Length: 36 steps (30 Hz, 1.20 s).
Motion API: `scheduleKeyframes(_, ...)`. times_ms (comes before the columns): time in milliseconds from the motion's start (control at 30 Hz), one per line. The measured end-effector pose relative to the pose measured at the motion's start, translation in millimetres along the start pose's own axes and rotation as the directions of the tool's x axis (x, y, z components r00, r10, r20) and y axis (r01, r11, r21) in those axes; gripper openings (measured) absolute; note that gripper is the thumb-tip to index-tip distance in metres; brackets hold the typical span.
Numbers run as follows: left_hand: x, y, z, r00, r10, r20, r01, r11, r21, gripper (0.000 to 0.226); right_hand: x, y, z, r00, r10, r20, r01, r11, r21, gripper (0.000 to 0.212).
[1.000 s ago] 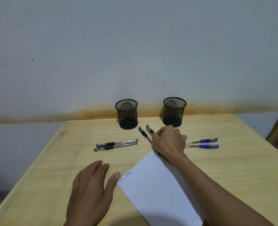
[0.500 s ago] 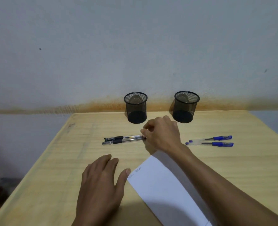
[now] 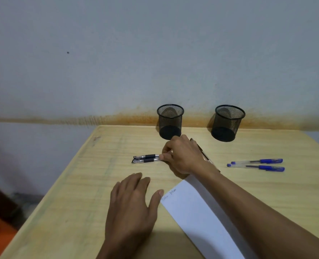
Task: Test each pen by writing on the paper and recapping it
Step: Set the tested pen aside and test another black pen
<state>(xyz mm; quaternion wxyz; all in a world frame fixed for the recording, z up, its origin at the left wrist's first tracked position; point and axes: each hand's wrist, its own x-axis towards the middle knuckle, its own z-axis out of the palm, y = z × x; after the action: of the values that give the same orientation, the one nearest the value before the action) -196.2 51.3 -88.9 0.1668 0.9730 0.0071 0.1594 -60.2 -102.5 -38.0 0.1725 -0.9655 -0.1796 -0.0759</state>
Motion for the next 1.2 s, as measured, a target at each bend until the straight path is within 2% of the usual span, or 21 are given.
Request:
scheduleKeyframes(100,-1.1,-0.4,0.8,1.0,-0.003,0.012,0.003,1.0,-0.002,0.058,-5.5,-0.8,2.8,1.0,-0.009,-0.009,0.009,0.998,0.055,0.022)
scheduleKeyframes(333,-2.3,4.6,-4.2,1.0,-0.016,0.001,0.016,0.998,-0.061,0.047,-24.3,2.1,-12.8,0.99,0.008,-0.142,0.022,0.978,0.209,0.018)
scheduleKeyframes(433,-0.4,10.7,-16.4,0.98,-0.072,-0.186,0.033,0.979,-0.203,0.039,-44.1,7.3,-34.4,0.987,-0.017,-0.161,0.061,0.959,0.276,0.016)
scheduleKeyframes(500,2.6,16.4,-25.7,0.94,-0.069,-0.334,0.002,0.98,-0.197,0.044,-61.9,11.1,-53.2,0.987,-0.032,-0.156,0.083,0.94,0.33,0.017)
scheduleKeyframes(567,6.0,22.6,-32.3,0.923,0.01,-0.385,-0.071,0.987,-0.146,0.044,-79.1,14.5,-70.6,0.989,-0.044,-0.144,0.097,0.92,0.379,0.016)
scheduleKeyframes(633,6.7,29.7,-33.6,0.918,0.106,-0.383,-0.157,0.982,-0.104,0.03,-94.6,17.0,-84.8,0.991,-0.044,-0.126,0.095,0.897,0.431,0.015)
scheduleKeyframes(733,3.3,42.2,-31.2,0.911,0.187,-0.368,-0.258,0.954,-0.154,0.017,-112.5,23.4,-100.4,0.991,0.042,-0.126,0.045,0.785,0.617,0.02)
scheduleKeyframes(833,-0.7,60.5,-31.9,0.912,0.192,-0.362,-0.306,0.906,-0.291,0.014,-124.9,29.4,-102.7,0.979,0.184,-0.09,-0.009,0.474,0.881,0.024)
scheduleKeyframes(900,-0.8,75.4,-34.3,0.927,0.161,-0.339,-0.288,0.883,-0.37,0.014,-131.2,28.3,-93.3,0.97,0.242,-0.039,-0.048,0.346,0.937,0.017)
scheduleKeyframes(967,-1.0,88.2,-36.7,0.939,0.156,-0.306,-0.28,0.863,-0.42,0.015,-137.2,24.6,-82.4,0.965,0.263,-0.017,-0.076,0.339,0.938,0.011)
scheduleKeyframes(1100,-2.3,93.8,-39.5,0.941,0.209,-0.267,-0.308,0.856,-0.415,0.01,-144.4,27.5,-79.9,0.97,0.237,-0.051,-0.052,0.407,0.912,0.015)
scheduleKeyframes(1200,1.7,94.0,-48.2,0.949,0.212,-0.233,-0.297,0.849,-0.438,0.011,-143.9,36.2,-83.9,0.979,0.196,-0.058,-0.013,0.344,0.939,0.014)
